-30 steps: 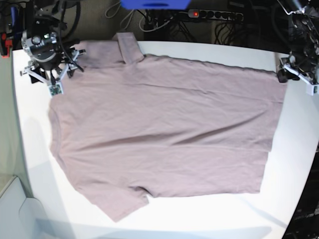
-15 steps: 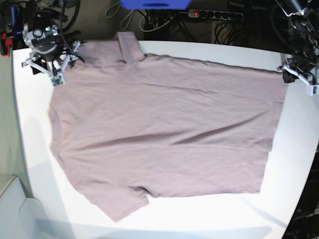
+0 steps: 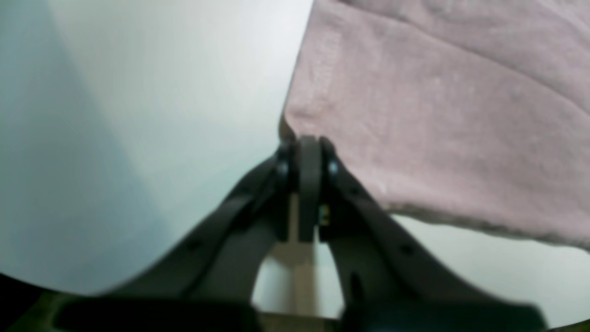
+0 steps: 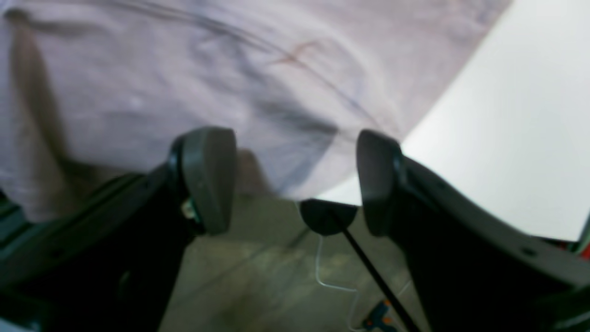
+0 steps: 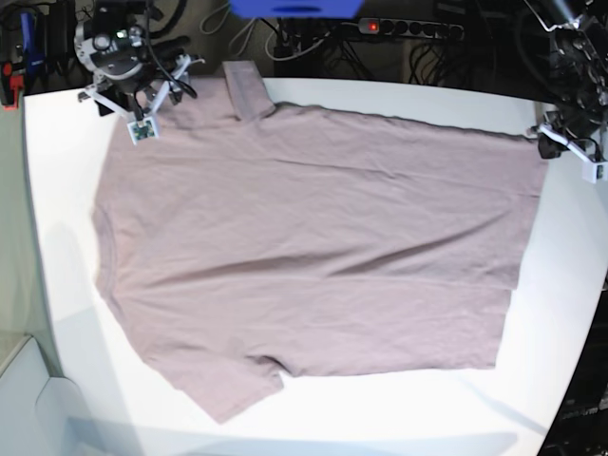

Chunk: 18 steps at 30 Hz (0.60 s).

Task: Layout the t-shirt on the table in an organized manner, then fold the t-shirt properly
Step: 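Grasp the shirt's collar-side corners with both grippers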

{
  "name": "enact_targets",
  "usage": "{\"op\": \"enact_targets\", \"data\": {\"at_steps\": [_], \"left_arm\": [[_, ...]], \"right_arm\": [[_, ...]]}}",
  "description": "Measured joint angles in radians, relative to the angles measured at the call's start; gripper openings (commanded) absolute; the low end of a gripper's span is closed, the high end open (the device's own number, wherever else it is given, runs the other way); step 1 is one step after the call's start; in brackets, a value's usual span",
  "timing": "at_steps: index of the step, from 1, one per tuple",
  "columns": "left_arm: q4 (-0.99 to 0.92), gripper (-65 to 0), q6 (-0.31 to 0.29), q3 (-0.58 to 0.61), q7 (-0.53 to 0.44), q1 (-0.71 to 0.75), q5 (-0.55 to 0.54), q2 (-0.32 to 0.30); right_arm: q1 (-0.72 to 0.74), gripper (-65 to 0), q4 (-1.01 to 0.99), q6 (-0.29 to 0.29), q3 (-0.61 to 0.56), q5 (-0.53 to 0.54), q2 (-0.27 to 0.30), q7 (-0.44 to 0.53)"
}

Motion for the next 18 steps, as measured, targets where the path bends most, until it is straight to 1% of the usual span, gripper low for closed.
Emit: {"op": "enact_targets", "data": {"at_steps": [5,8,9,14,16,18], "left_arm": [[0.0,-64.9,0.0,0.0,0.0,0.0,0.001,0.0],[0.0,-64.9,0.0,0.0,0.0,0.0,0.0,0.0],[0.001,-64.9,0.0,0.0,0.0,0.0,0.0,0.0],[0.001,-64.9,0.0,0.0,0.0,0.0,0.001,0.0],[0.002,-64.9,0.0,0.0,0.0,0.0,0.001,0.0],[0.002,-64.9,0.0,0.0,0.0,0.0,0.001,0.0]], "right_arm": [[-0.003,-23.9,-0.003,0.0,-0.015,0.0,-0.002,-0.001],[0.003,-23.9,-0.041,0.0,-0.019,0.003,-0.002,0.006],[0.003,-23.9,-0.051,0.0,-0.016,0.011,0.0,0.022],[0.009,-24.5,-0.069,0.0,-0.016,0.012,0.001,0.036],[0.009,-28.1,-0.069,0.0,-0.016,0.014,0.001,0.037],[0.011,-34.4,-0.071,0.0,-0.016,0.021,0.001,0.036]]}}
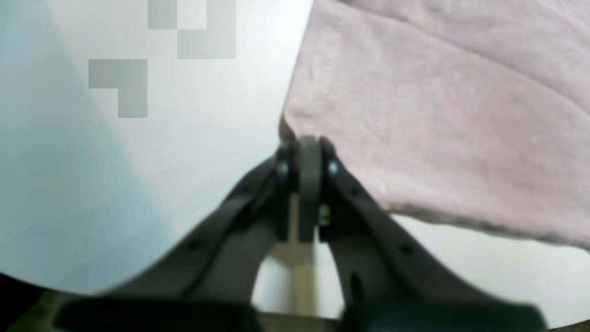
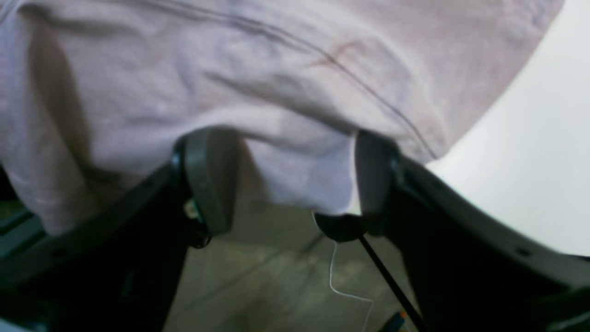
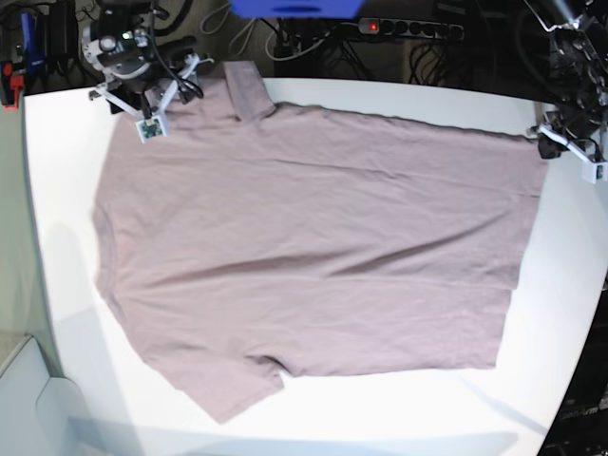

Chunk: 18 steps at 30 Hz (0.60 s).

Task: Layout the t-shirt on the table in an organized manner, then fold the t-shirt properly
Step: 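Grasp the shirt's collar-side corners with both grippers, then lift the grasped edge with both grippers and fold it over the shirt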

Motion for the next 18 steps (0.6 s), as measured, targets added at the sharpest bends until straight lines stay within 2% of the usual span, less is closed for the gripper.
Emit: {"op": "enact_targets", "data": {"at_steps": [2,5,7,11,12,14,15,18], "left_arm": [[0.001,-64.9,0.0,0.0,0.0,0.0,0.0,0.0],[0.005,-64.9,0.0,0.0,0.004,0.0,0.0,0.0],[0.006,-64.9,0.0,0.0,0.003,0.003,-0.001,0.0],[0.006,-64.9,0.0,-0.002,0.005,0.003,0.0,0.0],[0.007,-64.9,0.0,-0.003,0.008,0.003,-0.001,0.0],[0.007,-64.9,-0.001,-0.003,0.008,0.003,-0.001,0.0],[0.007,-64.9,-0.001,-0.004,0.01,0.003,-0.005,0.0],[0.007,-64.9,0.0,-0.004,0.023,0.013,-0.056,0.001]], "right_arm": [[0.012,-42.6,-0.013,0.0,-0.002,0.01,0.0,0.001],[0.032,-58.2,-0.041,0.0,-0.005,0.02,0.003,0.027],[0.039,-65.0,-0.048,0.0,-0.005,0.014,0.017,0.031],[0.038,-65.0,-0.027,0.001,-0.005,0.004,0.016,0.012],[0.034,-65.0,-0.011,0.019,-0.005,-0.006,0.016,-0.013],[0.022,-65.0,0.027,0.1,0.005,-0.027,0.016,-0.046],[0.018,-65.0,0.05,0.121,0.005,-0.027,0.016,-0.047],[0.032,-65.0,0.086,0.127,0.005,-0.028,0.016,-0.034]]}}
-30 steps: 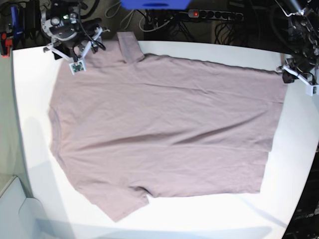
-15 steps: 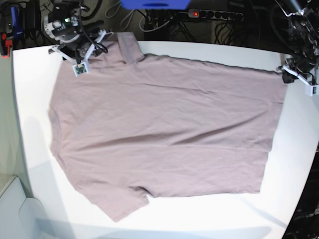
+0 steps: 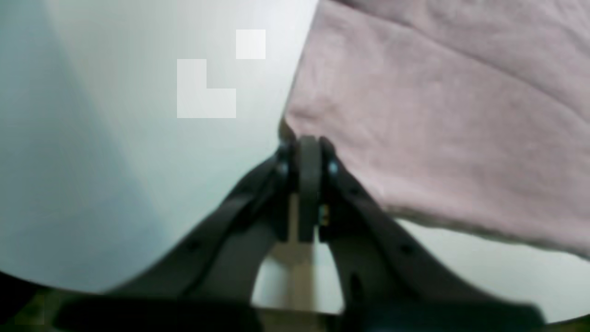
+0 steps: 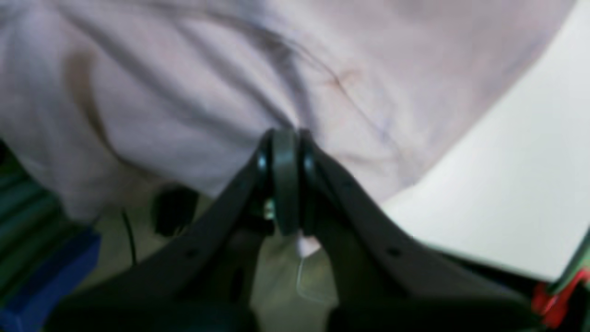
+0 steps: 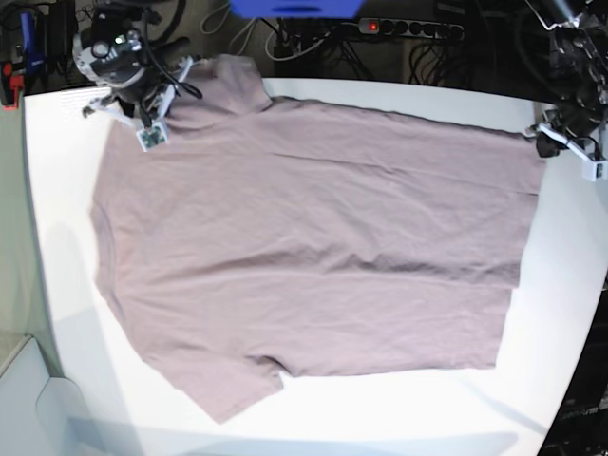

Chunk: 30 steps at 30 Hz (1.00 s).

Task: Layout the t-shirt on the table in an organized manner, then fold the t-shirt properly
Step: 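Lift the grasped edge with both grippers and fold it over the shirt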

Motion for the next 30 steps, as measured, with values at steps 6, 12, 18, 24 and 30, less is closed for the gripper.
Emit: {"op": "enact_targets", "data": {"at_steps": [6,12,18,24,30], "left_arm": [[0.061,-64.9,0.003,0.003,0.039,0.061,-0.082,0.003],[0.22,-64.9,0.001,0.008,0.034,0.067,-0.145,0.01],[0.332,-64.9,0.001,0.004,0.121,0.064,-0.139,0.006],[0.349,-64.9,0.0,0.005,0.127,-0.008,-0.139,0.004],[0.297,-64.9,0.0,0.007,0.137,-0.109,-0.132,-0.003]], "right_arm": [[0.014,-65.0,0.013,0.004,-0.002,-0.001,0.0,-0.006],[0.089,-65.0,0.023,0.007,-0.006,0.0,0.017,-0.004],[0.162,-65.0,0.023,0.007,-0.003,0.007,0.039,-0.004],[0.246,-65.0,0.021,0.007,-0.002,0.003,0.045,-0.01],[0.314,-65.0,-0.005,0.007,-0.006,0.004,0.078,-0.014]]}}
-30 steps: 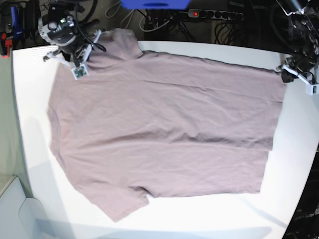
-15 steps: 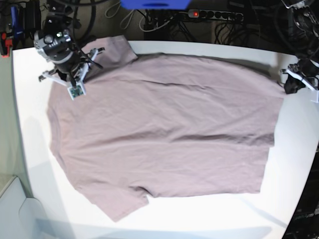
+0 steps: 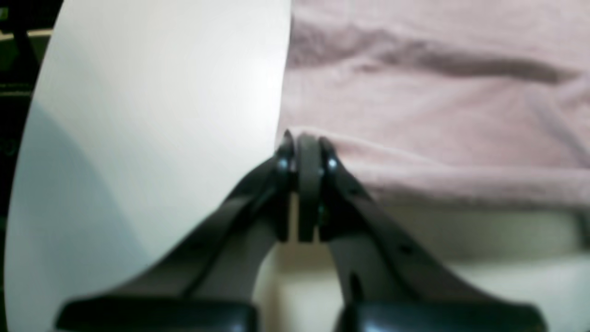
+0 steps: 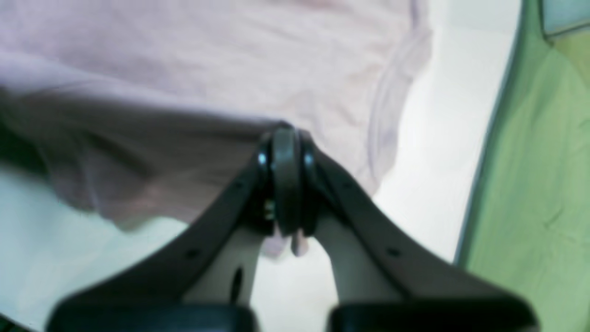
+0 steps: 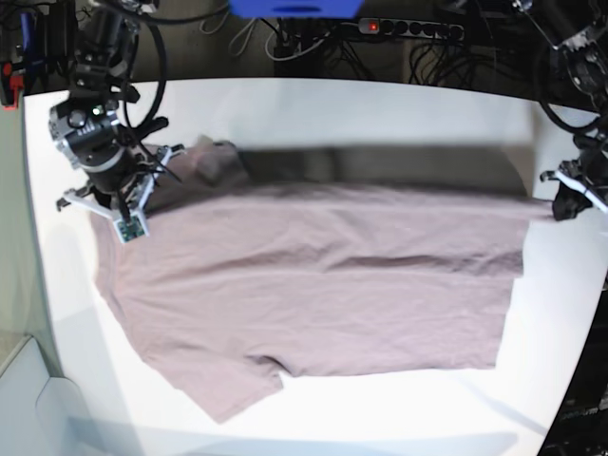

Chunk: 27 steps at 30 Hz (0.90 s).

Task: Layout the t-shirt on the table in an organized manner, then fold the t-shirt properly
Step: 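Lift the grasped edge with both grippers and fold it over the shirt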

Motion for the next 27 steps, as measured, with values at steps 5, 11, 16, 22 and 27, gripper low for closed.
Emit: {"op": "enact_targets", "data": {"at_steps": [5,11,16,22,27], "left_arm": [[-0.099,-64.9,0.0,0.004,-0.003,-0.105,0.002,0.0],[-0.212,-64.9,0.0,0.005,-0.012,-0.187,0.013,0.0],[-0.248,-64.9,0.001,0.046,-0.015,-0.241,0.108,0.006],[-0.25,-64.9,0.0,0.042,-0.026,-0.253,0.159,0.011],[-0.254,-64.9,0.0,0.042,-0.051,-0.253,0.162,0.007]], "right_arm": [[0.047,-65.0,-0.053,0.0,0.0,-0.001,0.002,0.007],[0.121,-65.0,-0.143,0.0,0.0,-0.001,0.003,0.008],[0.172,-65.0,-0.217,0.0,-0.002,-0.005,0.016,0.008],[0.229,-65.0,-0.298,0.0,-0.002,-0.002,0.016,0.008],[0.267,-65.0,-0.37,0.0,-0.002,-0.005,0.016,0.021]]}}
